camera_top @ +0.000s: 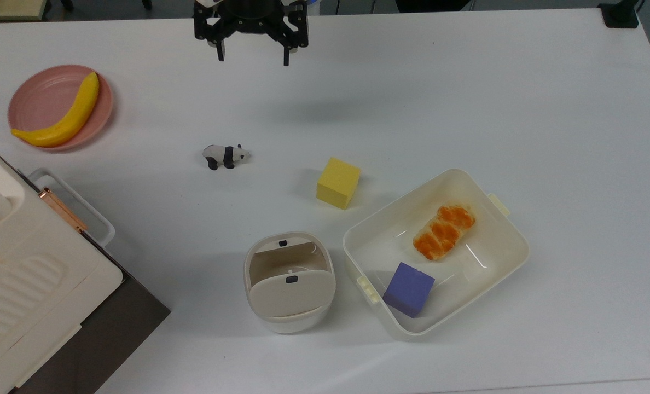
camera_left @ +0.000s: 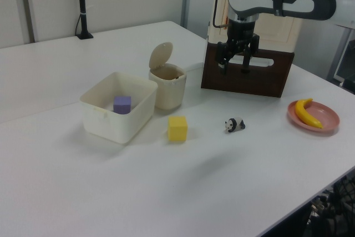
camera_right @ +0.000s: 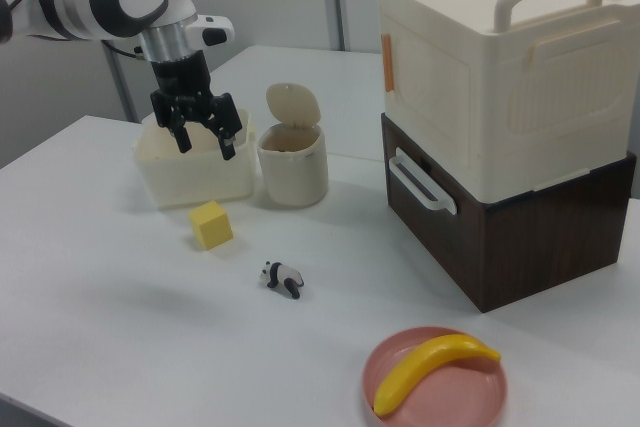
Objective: Close the trash can
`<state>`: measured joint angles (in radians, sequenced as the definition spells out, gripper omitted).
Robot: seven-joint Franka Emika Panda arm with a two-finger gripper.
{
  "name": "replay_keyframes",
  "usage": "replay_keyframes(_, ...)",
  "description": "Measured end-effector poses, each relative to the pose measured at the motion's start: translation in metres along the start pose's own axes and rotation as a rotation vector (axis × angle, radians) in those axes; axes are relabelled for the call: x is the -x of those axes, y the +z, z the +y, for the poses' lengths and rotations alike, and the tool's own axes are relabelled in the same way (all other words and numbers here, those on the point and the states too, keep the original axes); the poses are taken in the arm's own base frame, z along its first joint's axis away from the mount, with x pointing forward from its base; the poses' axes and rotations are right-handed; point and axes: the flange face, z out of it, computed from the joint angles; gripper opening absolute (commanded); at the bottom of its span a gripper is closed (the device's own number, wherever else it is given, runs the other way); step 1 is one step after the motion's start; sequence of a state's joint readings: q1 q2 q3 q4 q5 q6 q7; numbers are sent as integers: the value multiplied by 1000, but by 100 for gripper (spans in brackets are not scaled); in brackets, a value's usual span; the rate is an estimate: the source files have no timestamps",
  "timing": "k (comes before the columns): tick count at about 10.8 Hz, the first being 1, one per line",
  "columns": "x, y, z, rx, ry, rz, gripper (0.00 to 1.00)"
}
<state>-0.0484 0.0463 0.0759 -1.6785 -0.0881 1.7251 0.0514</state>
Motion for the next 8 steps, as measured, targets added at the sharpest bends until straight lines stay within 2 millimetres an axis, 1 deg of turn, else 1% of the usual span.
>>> replay_keyframes(7,0,-1,0,0,1,1,100)
replay_keyframes(8,0,-1,0,0,1,2,96)
